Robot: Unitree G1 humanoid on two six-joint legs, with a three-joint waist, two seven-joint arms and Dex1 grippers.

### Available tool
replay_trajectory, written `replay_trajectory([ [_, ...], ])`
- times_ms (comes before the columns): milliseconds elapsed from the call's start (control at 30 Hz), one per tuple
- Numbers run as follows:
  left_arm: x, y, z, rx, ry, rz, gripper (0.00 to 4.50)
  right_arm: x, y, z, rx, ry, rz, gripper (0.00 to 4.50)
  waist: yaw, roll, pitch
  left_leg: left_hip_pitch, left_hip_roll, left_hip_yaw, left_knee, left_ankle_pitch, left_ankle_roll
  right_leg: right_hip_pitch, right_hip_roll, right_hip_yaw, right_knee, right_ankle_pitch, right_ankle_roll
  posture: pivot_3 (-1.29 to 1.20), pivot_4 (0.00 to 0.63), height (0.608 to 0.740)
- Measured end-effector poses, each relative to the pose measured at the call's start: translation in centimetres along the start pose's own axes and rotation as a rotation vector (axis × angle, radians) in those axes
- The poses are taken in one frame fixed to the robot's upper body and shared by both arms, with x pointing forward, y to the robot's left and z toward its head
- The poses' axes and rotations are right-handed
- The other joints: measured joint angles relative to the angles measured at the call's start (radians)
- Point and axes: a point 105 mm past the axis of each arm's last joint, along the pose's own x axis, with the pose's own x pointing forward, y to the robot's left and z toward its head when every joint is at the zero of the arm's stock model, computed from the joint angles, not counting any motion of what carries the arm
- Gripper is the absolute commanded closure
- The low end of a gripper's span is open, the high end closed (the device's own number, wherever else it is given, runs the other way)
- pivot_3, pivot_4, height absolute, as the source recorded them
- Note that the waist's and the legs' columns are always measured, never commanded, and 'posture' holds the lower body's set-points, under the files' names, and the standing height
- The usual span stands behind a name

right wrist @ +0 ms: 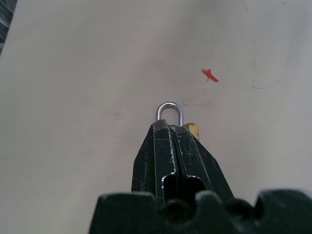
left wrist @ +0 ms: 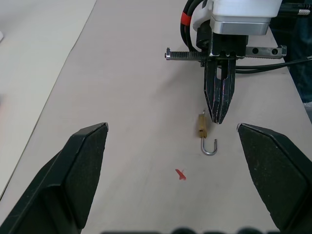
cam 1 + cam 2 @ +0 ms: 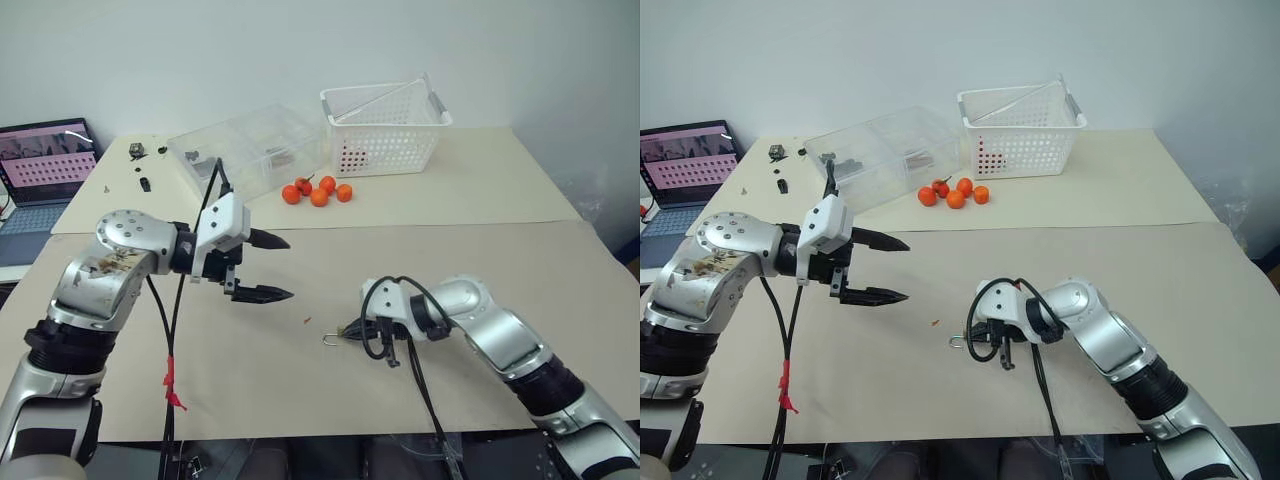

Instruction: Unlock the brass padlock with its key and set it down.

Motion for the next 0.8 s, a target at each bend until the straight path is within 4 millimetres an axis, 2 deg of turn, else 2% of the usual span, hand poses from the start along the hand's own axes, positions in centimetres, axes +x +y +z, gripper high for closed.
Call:
replay_trajectory([
  [467, 0.0, 0.1, 0.1, 0.003, 0.002, 0.015, 0.0, 0.2, -1.5, -1.2, -0.003, 0.037, -0.028, 4.46, 0.0, 0.0, 0.0, 0.0, 0.0, 0.0, 0.0, 0.0, 0.0, 0.0, 0.0, 0.0, 0.0, 0.0, 0.0, 0.0, 0.15, 0.74],
  [600, 0.1, 0.1, 0.1, 0.004, 0.001, 0.017, 0.0, -0.2, -1.6, -0.6, 0.007, 0.022, -0.021, 4.46, 0.0, 0.0, 0.0, 0.0, 0.0, 0.0, 0.0, 0.0, 0.0, 0.0, 0.0, 0.0, 0.0, 0.0, 0.0, 0.0, 0.15, 0.74],
  [667, 0.1, 0.1, 0.1, 0.005, -0.001, 0.018, 0.0, -1.0, -1.7, -0.1, 0.007, 0.015, -0.021, 4.46, 0.0, 0.0, 0.0, 0.0, 0.0, 0.0, 0.0, 0.0, 0.0, 0.0, 0.0, 0.0, 0.0, 0.0, 0.0, 0.0, 0.15, 0.74],
  [800, 0.1, 0.1, 0.0, -0.004, 0.001, 0.025, 0.0, -5.2, -2.1, 1.5, 0.0, 0.026, -0.04, 4.46, 0.002, 0.001, 0.0, 0.0, 0.0, -0.001, 0.0, 0.0, 0.0, 0.0, 0.0, 0.0, 0.0, 0.0, 0.0, 0.0, 0.15, 0.74],
])
